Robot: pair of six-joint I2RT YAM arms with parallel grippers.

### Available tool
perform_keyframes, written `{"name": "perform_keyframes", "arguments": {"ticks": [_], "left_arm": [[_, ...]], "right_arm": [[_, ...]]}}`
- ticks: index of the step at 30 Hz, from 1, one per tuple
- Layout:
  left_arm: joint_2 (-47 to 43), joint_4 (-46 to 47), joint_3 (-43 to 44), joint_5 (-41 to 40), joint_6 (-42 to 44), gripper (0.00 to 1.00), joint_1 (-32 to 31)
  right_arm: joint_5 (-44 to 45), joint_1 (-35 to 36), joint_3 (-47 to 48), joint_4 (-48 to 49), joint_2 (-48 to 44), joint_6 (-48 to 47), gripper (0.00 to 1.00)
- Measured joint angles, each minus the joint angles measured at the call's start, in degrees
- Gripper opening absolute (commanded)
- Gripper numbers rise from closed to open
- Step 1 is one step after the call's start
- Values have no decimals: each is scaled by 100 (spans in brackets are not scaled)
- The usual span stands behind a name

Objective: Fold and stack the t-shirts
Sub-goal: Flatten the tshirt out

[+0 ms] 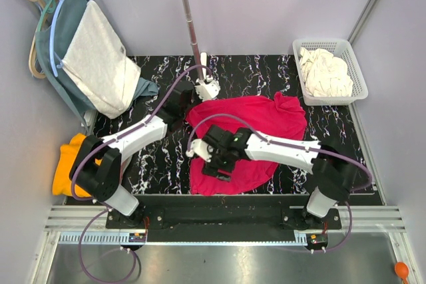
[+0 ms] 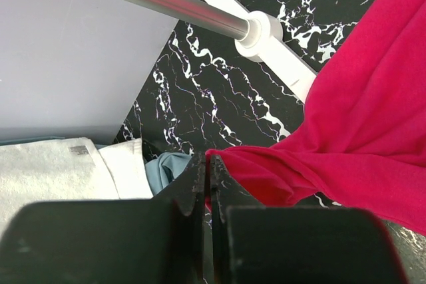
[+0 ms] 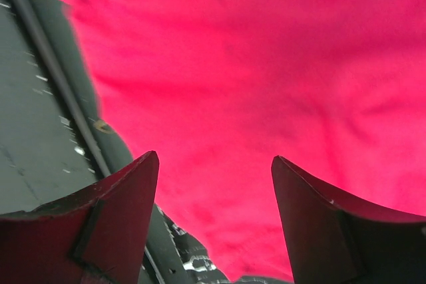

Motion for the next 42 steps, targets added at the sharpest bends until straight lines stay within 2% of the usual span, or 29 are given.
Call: {"name": "perform_keyframes", "arguments": {"ticks": [11,19,30,37,38,40,41,42], "left_arm": [[55,37,-105,26,7,0,0],[57,37,-238,24,28,0,0],[127,125,-348,24,31,0,0],[129,166,-468,24,33,0,2],[129,179,-481,24,33,0,2],[129,186,-509,24,33,0,2],[129,190,-529,26,33,0,2],[129,186,-538,26,31,0,2]], "right_arm": [[-15,944,1123,428,1073,85,72],[-72,1403,1128,691,1543,179,71],[-116,1419,1123,942,1818,195,64],[-72,1416,1080,1060,1906,133,39],[-55,1416,1073,1069,1906,127,32],[-9,1416,1062,1088,1906,103,24],[13,1416,1051,1106,1906,105,16],[42,1416,1045,1123,1906,90,4]]}}
